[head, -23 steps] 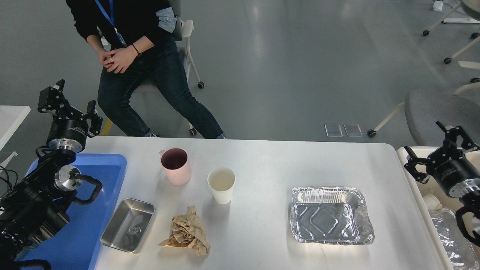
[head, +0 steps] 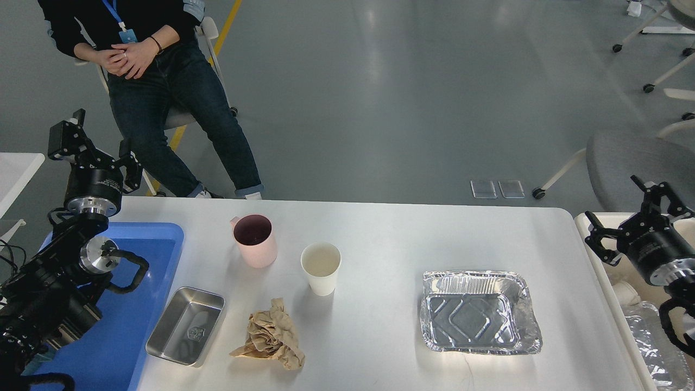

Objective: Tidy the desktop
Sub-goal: 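Move the left gripper out over the blue bin toward the pink cup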

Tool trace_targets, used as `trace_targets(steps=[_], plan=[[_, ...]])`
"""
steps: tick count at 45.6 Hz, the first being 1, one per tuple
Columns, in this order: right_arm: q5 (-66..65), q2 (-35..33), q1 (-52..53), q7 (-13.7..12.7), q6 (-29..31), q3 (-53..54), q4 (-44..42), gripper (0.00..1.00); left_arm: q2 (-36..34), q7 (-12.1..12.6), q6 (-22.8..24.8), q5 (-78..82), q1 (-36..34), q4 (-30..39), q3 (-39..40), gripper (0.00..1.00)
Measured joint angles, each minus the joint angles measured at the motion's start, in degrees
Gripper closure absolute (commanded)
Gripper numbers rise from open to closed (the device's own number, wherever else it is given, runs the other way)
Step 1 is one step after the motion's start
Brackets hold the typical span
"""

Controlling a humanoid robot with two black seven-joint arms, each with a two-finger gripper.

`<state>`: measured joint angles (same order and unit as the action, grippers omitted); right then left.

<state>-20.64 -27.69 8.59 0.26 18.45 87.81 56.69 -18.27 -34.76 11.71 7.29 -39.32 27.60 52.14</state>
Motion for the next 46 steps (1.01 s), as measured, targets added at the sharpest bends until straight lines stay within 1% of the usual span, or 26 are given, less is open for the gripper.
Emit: trace_targets(steps=[15, 22, 25, 29, 32, 38, 42, 46], plan=[[0.00, 0.01, -0.06, 0.00, 0.00, 0.00, 0.00, 0.00, 0.09, -0.22, -0.11, 0.68, -1.52, 0.00, -0.16, 0.03], [0.00, 0.08, -0.03, 0.00, 0.00, 0.00, 0.00, 0.00, 0.37, 0.17, -1.66, 6.07, -4.12, 0.59, -4.61, 0.03], [0.00, 0.08, -0.01, 0.00, 0.00, 0.00, 0.00, 0.00, -0.35, 1.16, -2.33, 7.55, -5.54, 0.81, -8.79, 0.03], [-0.01, -0.03, 0.01, 0.00, 0.00, 0.00, 0.00, 0.00, -2.69, 2.91, -2.56, 8.10, -7.84, 1.35, -16.59, 0.03], [-0.01, -0.11, 0.00, 0.00, 0.00, 0.00, -0.01, 0.00, -4.98, 3.65, -2.43, 8.19, -9.14, 1.61, -22.38, 0.03], [0.00, -0.15, -0.06, 0.00, 0.08, 0.00, -0.06, 0.00, -9.98, 4.09, 0.00, 8.47, -11.82, 3.05, -32.82, 0.03], [-0.03, -0.15, -0.11, 0.00, 0.13, 0.00, -0.06, 0.00, -14.29, 3.95, 2.40, 9.38, -13.26, 6.52, -40.01, 0.03], [-0.03, -0.12, -0.15, 0.00, 0.13, 0.00, -0.05, 0.00, -18.30, 3.70, 3.01, 13.02, -13.70, 9.35, -45.31, 0.03]])
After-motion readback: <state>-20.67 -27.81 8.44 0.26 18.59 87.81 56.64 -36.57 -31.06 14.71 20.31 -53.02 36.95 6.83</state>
